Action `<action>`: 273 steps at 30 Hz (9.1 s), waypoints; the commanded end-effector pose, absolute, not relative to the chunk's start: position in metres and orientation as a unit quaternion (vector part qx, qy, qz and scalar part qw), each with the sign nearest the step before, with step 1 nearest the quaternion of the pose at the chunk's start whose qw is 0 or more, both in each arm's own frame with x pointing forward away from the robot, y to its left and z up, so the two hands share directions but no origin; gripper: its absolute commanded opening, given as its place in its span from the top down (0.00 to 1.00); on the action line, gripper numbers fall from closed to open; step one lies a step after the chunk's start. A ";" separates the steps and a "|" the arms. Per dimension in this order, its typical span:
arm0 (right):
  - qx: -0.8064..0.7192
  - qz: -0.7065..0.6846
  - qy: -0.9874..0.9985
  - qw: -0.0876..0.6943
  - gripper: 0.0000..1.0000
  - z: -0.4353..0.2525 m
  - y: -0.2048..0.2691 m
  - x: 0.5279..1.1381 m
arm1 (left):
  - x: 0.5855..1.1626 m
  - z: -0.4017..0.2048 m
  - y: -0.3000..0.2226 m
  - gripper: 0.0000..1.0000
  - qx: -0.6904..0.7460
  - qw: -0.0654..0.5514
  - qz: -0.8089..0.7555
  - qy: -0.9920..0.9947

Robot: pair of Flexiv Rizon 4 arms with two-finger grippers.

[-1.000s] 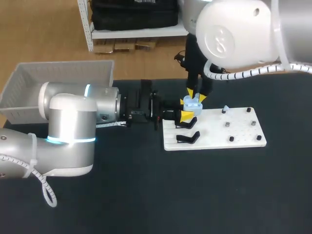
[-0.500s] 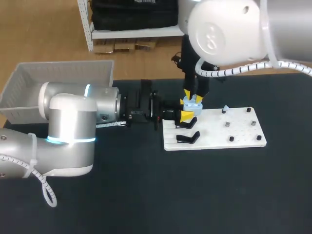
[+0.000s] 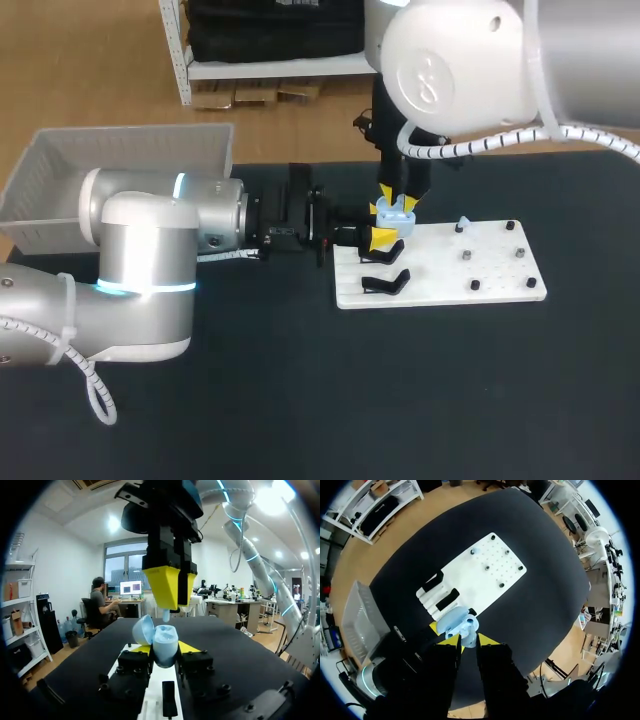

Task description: Pick up each earbud case from the left stands, insert the matching earbuds, close the lid, and place the case in the box.

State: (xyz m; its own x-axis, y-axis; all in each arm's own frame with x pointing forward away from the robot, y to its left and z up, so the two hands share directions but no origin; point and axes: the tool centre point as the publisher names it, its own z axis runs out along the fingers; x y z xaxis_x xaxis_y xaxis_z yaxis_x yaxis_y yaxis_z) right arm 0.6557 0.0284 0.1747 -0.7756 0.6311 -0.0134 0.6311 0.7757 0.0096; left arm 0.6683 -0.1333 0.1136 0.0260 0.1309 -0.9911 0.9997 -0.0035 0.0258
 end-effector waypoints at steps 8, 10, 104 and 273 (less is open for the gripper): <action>0.337 0.003 0.941 0.002 1.00 0.173 0.029 0.660 | 0.668 0.113 -0.133 1.00 0.538 0.475 -0.460 0.524; 0.338 0.003 0.941 0.000 1.00 0.172 0.028 0.660 | 0.668 0.113 -0.133 1.00 0.538 0.475 -0.460 0.524; 0.162 0.107 0.977 0.083 0.60 0.181 -0.060 0.663 | 0.668 0.113 -0.133 1.00 0.538 0.475 -0.460 0.524; 0.062 0.068 0.994 0.052 1.00 0.158 -0.097 0.713 | 0.668 0.113 -0.133 1.00 0.538 0.475 -0.460 0.524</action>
State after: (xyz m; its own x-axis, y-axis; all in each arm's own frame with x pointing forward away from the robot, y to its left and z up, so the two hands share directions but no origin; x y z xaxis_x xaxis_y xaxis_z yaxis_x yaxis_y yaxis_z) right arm 0.7322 -0.0935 0.1273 -0.9897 0.1248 -0.0700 0.1132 0.9822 0.1497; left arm 0.6685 -0.1333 0.1135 0.0261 0.1307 -0.9911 0.9997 -0.0036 0.0258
